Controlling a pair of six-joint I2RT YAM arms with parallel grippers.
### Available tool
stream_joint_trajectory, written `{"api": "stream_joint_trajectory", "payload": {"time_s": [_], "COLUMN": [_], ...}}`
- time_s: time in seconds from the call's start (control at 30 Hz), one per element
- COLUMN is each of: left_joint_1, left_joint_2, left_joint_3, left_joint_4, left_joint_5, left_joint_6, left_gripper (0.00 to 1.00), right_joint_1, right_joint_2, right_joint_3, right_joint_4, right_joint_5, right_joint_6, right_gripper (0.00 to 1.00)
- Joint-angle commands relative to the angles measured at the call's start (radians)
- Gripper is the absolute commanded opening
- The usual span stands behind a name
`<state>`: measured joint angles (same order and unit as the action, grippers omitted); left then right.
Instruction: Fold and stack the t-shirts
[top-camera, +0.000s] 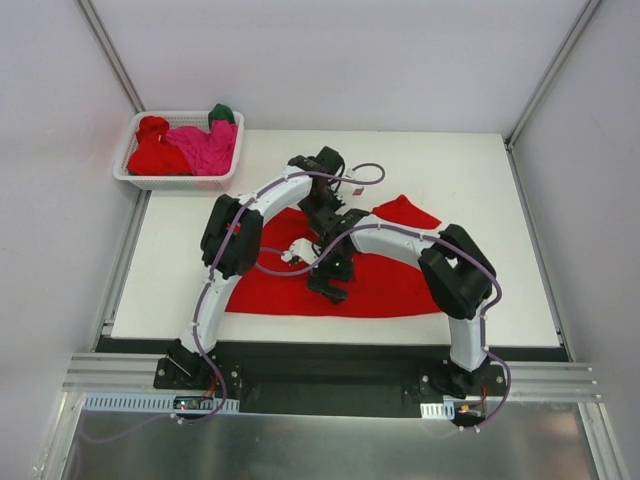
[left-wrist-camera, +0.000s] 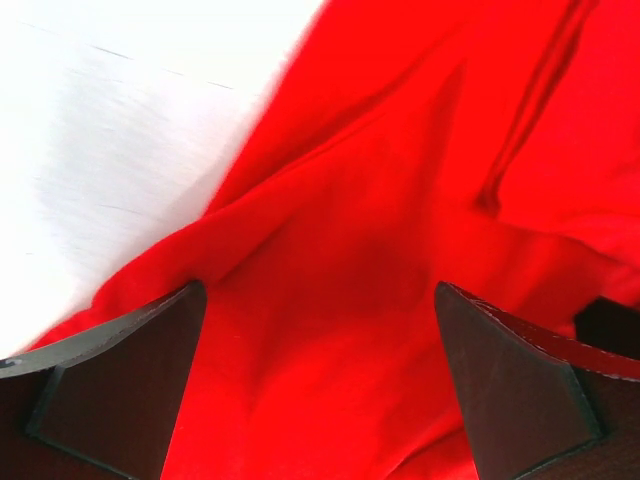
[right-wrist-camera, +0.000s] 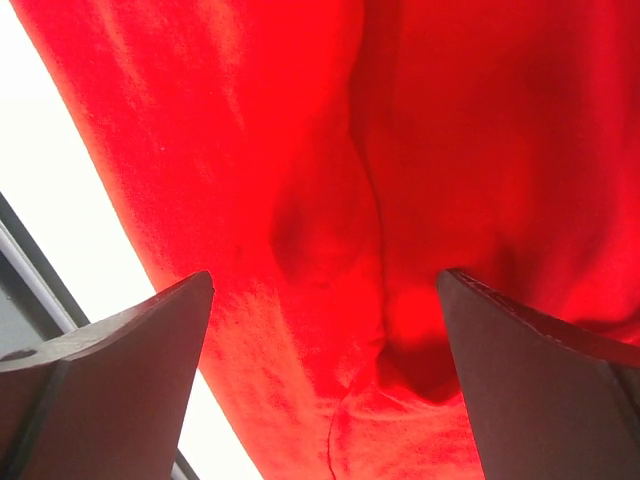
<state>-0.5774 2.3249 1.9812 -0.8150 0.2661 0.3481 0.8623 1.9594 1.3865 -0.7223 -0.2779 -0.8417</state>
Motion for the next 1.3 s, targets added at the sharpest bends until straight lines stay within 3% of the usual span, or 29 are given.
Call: {"api": "stream_joint_trajectory", "payload": {"time_s": [0.0,0.93,1.27], "left_joint_1": [-0.006,-0.010,-0.018], "left_joint_2": [0.051,0.125,0.004], "left_joint_3": [0.056,0.179,0.120], "left_joint_4": [-0.053,-0.104,-0.113], "left_joint_5": [-0.094,-0.136,-0.067], "left_joint_6": [0.018,0.017,0.031], "left_gripper": [0.99,0.99,0.99], "right_joint_1": [0.017,0.037,0.029], "right_joint_2": [0.055,0.070,0.000], "right_joint_3": [0.029,0.078,0.092], "right_joint_4": [-0.051,-0.210,-0.120], "right_joint_5": [-0.092,-0.345,-0.132], "right_joint_6": [-0.025,-0.069,-0.022], "right_gripper": [1.00,1.00,1.00]}}
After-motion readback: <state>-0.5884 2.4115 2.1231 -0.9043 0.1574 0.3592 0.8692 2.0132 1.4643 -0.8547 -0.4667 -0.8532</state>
